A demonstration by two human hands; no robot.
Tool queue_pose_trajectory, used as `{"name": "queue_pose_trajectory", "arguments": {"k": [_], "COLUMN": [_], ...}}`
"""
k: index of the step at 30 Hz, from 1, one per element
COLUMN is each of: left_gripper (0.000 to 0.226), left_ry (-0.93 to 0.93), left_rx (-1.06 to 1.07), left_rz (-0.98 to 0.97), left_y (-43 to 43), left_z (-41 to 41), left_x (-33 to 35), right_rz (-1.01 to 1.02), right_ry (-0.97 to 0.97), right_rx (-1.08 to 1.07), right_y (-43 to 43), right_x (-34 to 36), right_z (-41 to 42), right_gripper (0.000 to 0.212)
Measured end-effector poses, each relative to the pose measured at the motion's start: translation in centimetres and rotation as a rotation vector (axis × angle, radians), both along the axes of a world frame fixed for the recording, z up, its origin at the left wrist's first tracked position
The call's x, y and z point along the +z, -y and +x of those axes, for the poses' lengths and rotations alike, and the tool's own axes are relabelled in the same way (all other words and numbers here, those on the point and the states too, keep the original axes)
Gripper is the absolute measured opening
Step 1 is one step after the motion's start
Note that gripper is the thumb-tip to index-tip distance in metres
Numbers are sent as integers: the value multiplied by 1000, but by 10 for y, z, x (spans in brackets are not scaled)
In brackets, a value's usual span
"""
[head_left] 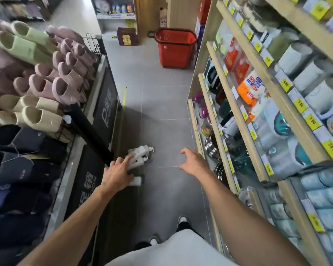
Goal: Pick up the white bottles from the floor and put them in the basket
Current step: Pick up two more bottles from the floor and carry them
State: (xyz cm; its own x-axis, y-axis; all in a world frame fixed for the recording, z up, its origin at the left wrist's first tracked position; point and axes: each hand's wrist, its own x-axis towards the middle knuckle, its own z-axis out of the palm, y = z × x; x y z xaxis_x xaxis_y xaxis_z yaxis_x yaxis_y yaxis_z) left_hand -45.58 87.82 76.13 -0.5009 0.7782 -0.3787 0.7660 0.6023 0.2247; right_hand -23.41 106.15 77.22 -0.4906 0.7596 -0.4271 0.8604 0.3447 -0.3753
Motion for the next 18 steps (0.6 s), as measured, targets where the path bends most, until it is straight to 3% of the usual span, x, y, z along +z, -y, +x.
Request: {"name": "queue_pose_trajectory", "arguments": {"k": [18], "left_gripper": [77], "left_ry": [23], "left_rx": [314], "left_rz": [-48], "left_y": [-117], "left_z": [-51], "left_x": [-12], "right_rz": [-111], "right_ry": [25], "right_rx": [260], "right_y": [-178], "right_x": [-16], "right_z": [-124], "right_gripper": [57]}}
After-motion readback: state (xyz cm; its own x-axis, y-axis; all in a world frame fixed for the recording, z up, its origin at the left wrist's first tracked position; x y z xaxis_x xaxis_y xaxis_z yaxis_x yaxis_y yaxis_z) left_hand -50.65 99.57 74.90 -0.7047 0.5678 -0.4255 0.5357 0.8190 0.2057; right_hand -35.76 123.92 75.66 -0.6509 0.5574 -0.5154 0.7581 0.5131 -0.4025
